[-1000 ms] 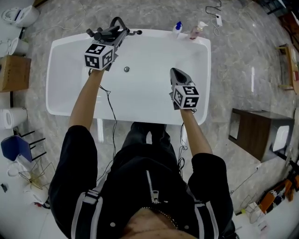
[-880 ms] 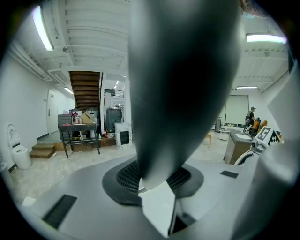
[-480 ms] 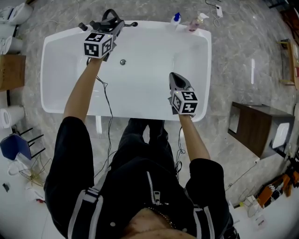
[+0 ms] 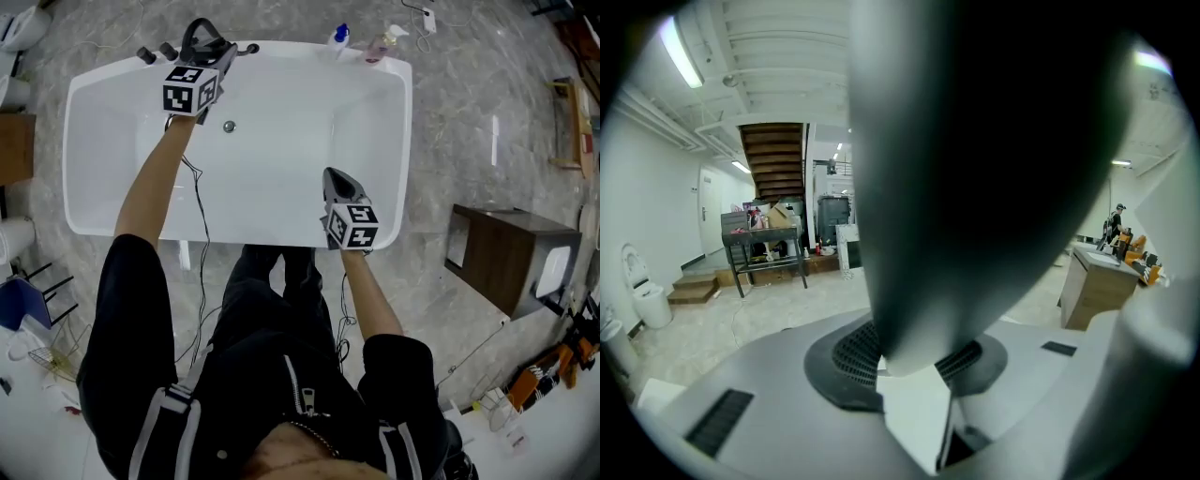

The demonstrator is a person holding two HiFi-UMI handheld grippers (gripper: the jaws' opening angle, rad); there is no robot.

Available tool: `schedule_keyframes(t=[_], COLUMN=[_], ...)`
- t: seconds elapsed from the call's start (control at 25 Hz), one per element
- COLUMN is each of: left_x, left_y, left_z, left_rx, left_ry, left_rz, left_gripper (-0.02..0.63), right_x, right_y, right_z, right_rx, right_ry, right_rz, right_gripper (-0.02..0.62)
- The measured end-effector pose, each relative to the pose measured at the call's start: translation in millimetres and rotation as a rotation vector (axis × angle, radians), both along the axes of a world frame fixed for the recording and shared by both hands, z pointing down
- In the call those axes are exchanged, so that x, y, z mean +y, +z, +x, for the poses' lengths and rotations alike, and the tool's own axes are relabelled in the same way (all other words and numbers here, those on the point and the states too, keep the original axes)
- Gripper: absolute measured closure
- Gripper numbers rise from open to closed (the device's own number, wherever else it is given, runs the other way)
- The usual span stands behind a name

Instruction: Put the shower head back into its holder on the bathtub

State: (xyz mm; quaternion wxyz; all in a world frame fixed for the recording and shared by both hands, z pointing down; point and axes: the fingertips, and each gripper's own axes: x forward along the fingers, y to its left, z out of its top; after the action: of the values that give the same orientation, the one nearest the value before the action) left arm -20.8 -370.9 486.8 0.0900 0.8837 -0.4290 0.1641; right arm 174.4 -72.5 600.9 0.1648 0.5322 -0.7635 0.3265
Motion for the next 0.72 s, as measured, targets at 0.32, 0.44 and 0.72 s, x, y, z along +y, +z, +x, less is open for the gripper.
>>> schedule_keyframes(t=[0.32,0.44,0.72], left_x=[-16.9,-23.3,-43.3], left_y=[34.5,49.8,71.1], left_z=[1.3,3.0,9.6], left_rx=[-0.009,-0.006,-0.023], left_ry=[-0.051,-0.062,-0.060], left_rz=[-0.009,-0.020,0.002], left_gripper=[0.465,0.466,0.466], right_x=[2.4,8.1,7.5], right_y=[17.3,29.9,44.1], right_z=[-8.3,-15.7,-37.5], right_rx=[-0.010,-0.028,-0.018], right_ry=[-0.001,0.000,-0.022], right_rz=[-0.019,-0.041,-0.037], right_gripper=[0.586,0.586,0.586])
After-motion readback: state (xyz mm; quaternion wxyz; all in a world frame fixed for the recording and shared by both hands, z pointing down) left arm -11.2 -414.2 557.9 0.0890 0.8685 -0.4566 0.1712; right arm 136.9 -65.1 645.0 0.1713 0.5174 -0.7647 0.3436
